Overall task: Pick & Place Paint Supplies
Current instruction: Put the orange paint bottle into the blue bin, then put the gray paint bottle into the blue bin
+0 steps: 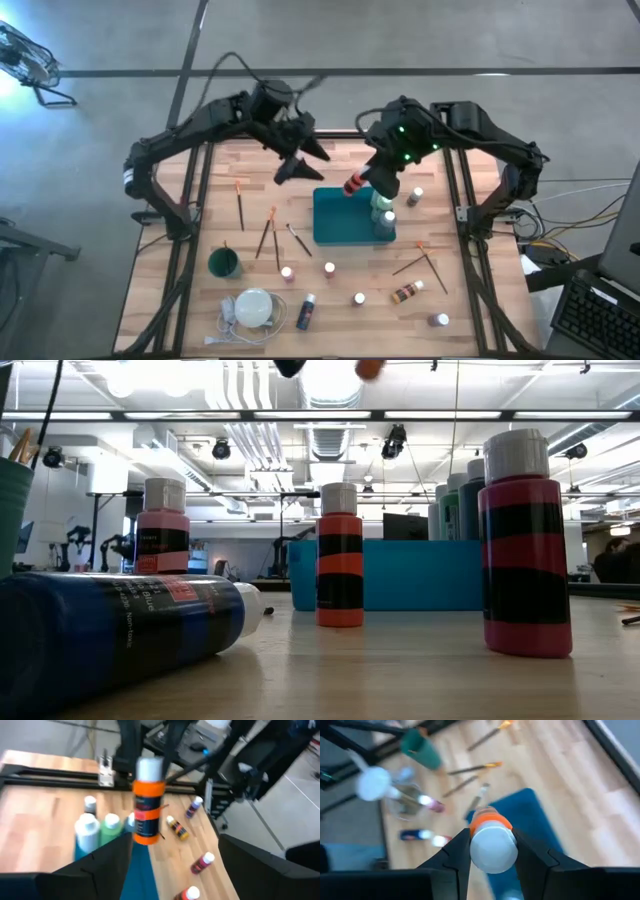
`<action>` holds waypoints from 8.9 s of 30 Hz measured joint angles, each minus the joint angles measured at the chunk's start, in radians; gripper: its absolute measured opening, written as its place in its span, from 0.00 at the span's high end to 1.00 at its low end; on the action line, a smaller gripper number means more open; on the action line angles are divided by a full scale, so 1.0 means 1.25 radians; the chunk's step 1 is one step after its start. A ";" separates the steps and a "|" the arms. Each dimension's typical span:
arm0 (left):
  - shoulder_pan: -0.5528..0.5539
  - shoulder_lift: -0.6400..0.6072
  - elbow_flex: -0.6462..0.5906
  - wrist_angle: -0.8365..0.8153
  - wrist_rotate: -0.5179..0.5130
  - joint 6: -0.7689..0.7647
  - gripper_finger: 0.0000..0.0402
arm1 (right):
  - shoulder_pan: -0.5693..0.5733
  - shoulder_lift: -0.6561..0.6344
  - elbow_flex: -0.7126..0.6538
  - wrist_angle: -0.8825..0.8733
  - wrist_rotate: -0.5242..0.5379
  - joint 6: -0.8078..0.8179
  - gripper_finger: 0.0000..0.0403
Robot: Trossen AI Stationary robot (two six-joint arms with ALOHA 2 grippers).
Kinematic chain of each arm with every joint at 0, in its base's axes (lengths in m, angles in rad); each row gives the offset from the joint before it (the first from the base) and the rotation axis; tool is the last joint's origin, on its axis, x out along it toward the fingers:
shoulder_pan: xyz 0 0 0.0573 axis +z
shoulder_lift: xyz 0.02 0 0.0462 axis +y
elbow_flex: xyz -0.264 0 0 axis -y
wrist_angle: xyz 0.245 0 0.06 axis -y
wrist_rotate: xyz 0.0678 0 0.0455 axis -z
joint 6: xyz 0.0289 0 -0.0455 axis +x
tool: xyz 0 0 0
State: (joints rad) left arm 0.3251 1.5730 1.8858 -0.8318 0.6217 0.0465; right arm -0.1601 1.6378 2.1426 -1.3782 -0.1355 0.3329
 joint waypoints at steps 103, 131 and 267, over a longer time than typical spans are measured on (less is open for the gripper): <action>0.017 -0.043 0.000 0.051 -0.110 -0.086 0.24 | -0.094 0.068 -0.685 0.460 0.074 -0.374 0.72; 0.017 -0.043 -0.001 0.051 -0.110 -0.110 0.24 | -0.094 0.113 -0.672 0.450 0.072 -0.376 0.68; 0.012 -0.044 0.022 0.114 0.060 -0.173 0.24 | -0.229 -0.286 -1.026 0.223 0.147 0.153 0.56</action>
State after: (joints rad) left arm 0.3397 1.5185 1.9129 -0.6891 0.6964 -0.1700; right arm -0.4461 1.2808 0.8600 -1.0989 0.0481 0.5236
